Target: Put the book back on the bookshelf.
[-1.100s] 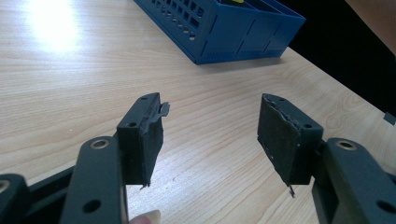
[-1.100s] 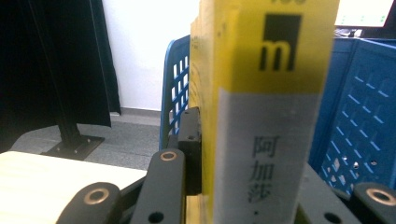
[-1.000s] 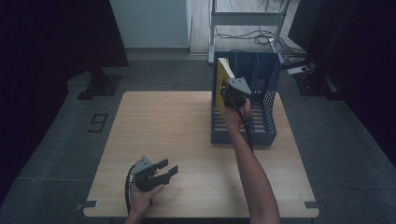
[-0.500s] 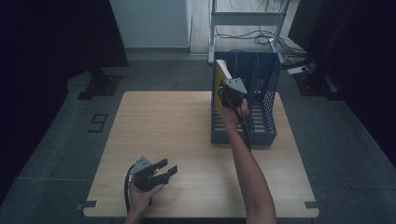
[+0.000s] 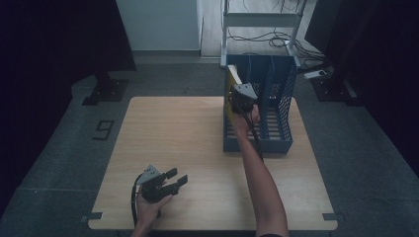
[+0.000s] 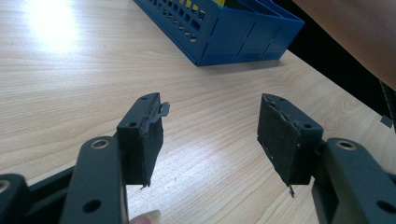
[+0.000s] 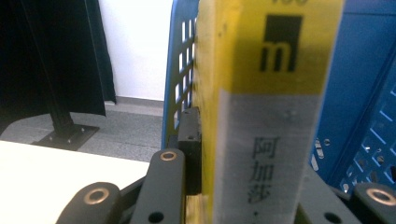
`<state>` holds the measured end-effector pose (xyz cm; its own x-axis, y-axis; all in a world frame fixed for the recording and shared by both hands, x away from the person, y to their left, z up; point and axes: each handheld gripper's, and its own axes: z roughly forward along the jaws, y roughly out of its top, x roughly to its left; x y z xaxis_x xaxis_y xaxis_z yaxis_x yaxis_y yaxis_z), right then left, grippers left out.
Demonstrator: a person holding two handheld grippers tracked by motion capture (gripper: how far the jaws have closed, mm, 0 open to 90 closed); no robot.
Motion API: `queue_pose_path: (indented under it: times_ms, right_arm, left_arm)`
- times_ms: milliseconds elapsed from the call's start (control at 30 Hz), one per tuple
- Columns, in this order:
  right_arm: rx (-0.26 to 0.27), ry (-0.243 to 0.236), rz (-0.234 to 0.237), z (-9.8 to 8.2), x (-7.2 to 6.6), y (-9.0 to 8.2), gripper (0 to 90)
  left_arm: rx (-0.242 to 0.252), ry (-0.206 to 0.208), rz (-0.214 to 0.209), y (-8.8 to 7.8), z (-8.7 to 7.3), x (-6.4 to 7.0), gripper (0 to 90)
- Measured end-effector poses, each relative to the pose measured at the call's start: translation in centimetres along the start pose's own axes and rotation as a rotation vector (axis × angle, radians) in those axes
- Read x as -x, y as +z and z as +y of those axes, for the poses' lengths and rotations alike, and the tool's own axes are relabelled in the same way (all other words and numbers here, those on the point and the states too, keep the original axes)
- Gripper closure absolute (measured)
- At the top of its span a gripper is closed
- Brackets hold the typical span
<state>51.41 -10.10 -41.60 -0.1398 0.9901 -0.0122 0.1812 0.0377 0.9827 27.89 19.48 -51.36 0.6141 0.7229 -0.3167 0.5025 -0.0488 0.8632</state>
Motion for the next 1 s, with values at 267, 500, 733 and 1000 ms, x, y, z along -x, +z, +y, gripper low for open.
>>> queue_pose_path:
  times_ms: [267,500,733,1000]
  right_arm:
    - [-0.011,-0.006,-0.007,-0.8,0.0,0.7,74.6]
    - [-0.030,-0.008,-0.011,-1.7,-0.1,1.0,74.6]
    - [-0.038,-0.007,-0.006,-1.9,0.0,0.7,74.5]
    - [-0.067,-0.009,0.003,-2.3,-0.1,-0.1,73.8]
  left_arm:
    - [-0.010,0.006,0.003,0.1,-0.1,0.0,40.6]
    - [-0.011,0.006,0.004,0.1,-0.2,0.0,40.6]
    - [-0.009,0.007,0.004,0.1,-0.2,0.1,40.6]
    - [-0.015,0.013,-0.002,0.2,-0.2,0.4,40.7]
